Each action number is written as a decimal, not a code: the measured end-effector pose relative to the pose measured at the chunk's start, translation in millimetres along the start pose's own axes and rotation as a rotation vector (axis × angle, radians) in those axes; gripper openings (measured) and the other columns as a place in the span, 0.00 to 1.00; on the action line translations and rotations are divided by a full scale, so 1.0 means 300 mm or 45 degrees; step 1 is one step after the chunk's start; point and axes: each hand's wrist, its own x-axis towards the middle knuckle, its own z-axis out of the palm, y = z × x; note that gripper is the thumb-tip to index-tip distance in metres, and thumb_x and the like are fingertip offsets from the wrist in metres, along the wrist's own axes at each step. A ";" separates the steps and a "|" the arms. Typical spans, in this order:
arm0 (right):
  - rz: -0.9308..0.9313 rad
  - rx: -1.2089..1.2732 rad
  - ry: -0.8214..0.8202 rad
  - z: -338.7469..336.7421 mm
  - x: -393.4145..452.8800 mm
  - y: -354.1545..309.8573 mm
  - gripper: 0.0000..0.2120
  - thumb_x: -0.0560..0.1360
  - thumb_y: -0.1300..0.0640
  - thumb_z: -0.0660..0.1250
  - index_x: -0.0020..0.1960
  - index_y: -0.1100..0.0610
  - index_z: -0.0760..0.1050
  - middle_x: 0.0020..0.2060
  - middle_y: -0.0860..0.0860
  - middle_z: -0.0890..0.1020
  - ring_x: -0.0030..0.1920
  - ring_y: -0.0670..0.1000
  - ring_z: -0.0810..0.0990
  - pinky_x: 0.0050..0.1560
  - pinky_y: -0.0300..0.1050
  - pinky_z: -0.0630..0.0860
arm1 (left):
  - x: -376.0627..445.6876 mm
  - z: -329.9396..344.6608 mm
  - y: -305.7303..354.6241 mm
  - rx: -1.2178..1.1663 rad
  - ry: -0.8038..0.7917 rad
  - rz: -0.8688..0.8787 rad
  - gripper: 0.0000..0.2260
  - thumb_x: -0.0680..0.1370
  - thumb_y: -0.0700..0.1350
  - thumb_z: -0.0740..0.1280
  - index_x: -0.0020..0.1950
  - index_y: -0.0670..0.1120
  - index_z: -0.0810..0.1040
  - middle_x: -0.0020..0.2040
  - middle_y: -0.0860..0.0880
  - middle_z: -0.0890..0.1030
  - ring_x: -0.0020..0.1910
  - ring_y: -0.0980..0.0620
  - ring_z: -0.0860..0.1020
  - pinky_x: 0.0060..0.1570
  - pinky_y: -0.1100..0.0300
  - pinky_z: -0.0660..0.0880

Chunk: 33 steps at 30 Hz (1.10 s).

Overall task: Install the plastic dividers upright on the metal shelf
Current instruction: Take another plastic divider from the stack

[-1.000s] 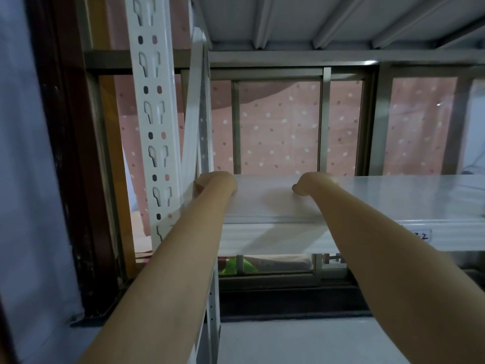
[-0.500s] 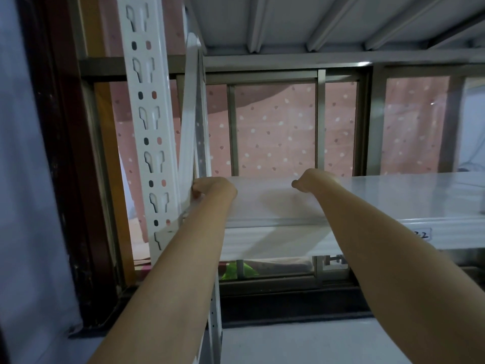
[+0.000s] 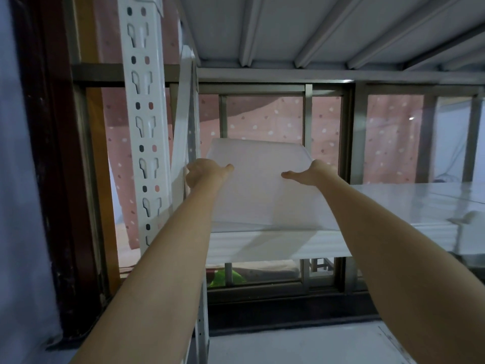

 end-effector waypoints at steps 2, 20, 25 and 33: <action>-0.024 0.016 -0.029 -0.025 -0.017 0.000 0.48 0.68 0.31 0.67 0.73 0.64 0.60 0.68 0.60 0.70 0.66 0.62 0.71 0.62 0.52 0.71 | -0.005 -0.032 0.010 -0.049 0.031 0.043 0.33 0.75 0.65 0.62 0.66 0.39 0.72 0.63 0.43 0.75 0.59 0.44 0.76 0.42 0.57 0.69; -0.006 0.355 0.208 -0.180 -0.176 0.052 0.49 0.66 0.36 0.73 0.72 0.67 0.58 0.69 0.60 0.66 0.61 0.60 0.74 0.47 0.48 0.69 | -0.161 -0.137 0.003 -0.368 0.294 0.260 0.35 0.73 0.64 0.68 0.67 0.38 0.67 0.62 0.41 0.76 0.59 0.40 0.77 0.52 0.51 0.74; 0.043 0.345 0.236 -0.212 -0.251 0.088 0.53 0.62 0.33 0.74 0.73 0.63 0.57 0.64 0.60 0.69 0.55 0.60 0.78 0.49 0.51 0.77 | -0.275 -0.168 -0.006 -0.353 0.296 0.245 0.36 0.73 0.63 0.67 0.68 0.38 0.66 0.65 0.41 0.74 0.62 0.40 0.75 0.54 0.49 0.74; -0.013 0.704 0.105 -0.241 -0.459 0.173 0.52 0.65 0.41 0.77 0.78 0.53 0.51 0.69 0.55 0.69 0.48 0.54 0.81 0.43 0.50 0.81 | -0.442 -0.240 -0.081 -0.423 0.276 0.212 0.41 0.71 0.64 0.69 0.71 0.37 0.64 0.66 0.41 0.73 0.63 0.40 0.74 0.54 0.48 0.73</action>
